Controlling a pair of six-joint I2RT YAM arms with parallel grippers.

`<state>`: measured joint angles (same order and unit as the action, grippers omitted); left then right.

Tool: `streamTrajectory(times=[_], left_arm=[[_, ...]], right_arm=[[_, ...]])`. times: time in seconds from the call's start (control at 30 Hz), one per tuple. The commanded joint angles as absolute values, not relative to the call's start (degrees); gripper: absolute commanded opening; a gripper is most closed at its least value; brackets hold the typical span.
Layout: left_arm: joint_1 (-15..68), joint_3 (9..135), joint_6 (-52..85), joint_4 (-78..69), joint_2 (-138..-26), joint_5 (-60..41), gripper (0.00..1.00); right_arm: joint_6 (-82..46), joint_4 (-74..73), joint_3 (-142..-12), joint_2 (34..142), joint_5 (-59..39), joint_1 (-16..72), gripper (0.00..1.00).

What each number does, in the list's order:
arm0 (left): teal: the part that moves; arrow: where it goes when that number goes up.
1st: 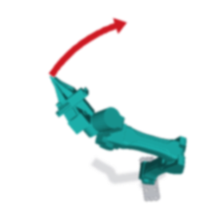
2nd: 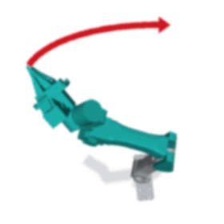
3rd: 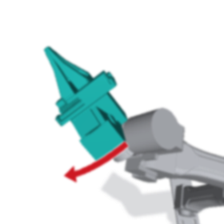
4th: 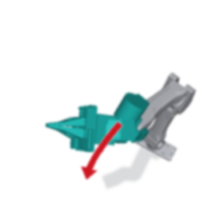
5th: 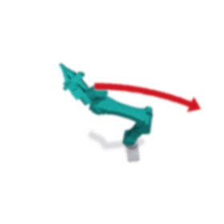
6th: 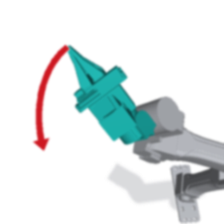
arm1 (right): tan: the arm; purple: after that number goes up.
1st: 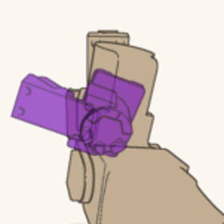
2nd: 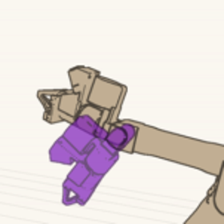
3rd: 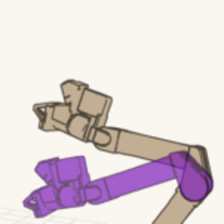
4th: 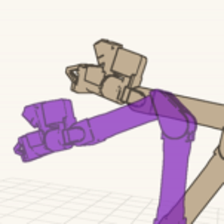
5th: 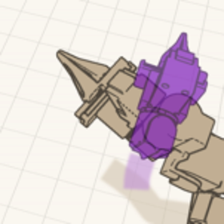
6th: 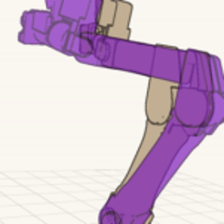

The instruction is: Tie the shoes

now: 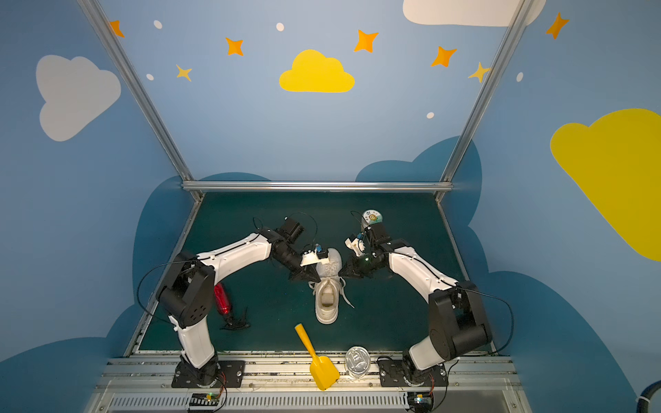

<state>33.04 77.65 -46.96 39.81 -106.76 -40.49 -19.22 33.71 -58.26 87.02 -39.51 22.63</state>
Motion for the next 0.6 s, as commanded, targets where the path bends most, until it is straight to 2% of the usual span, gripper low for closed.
streamTrajectory(times=[0.0, 0.57], left_arm=[[32.78, 78.5, -47.71, 41.31, -106.09, -40.55, 0.03], [32.78, 78.93, -48.21, 41.92, -106.33, -40.34, 0.03]], right_arm=[[-18.98, 36.04, -58.59, 87.5, -36.72, 22.09, 0.0], [-17.6, 40.88, -62.31, 90.59, -33.63, 22.46, 0.0]])
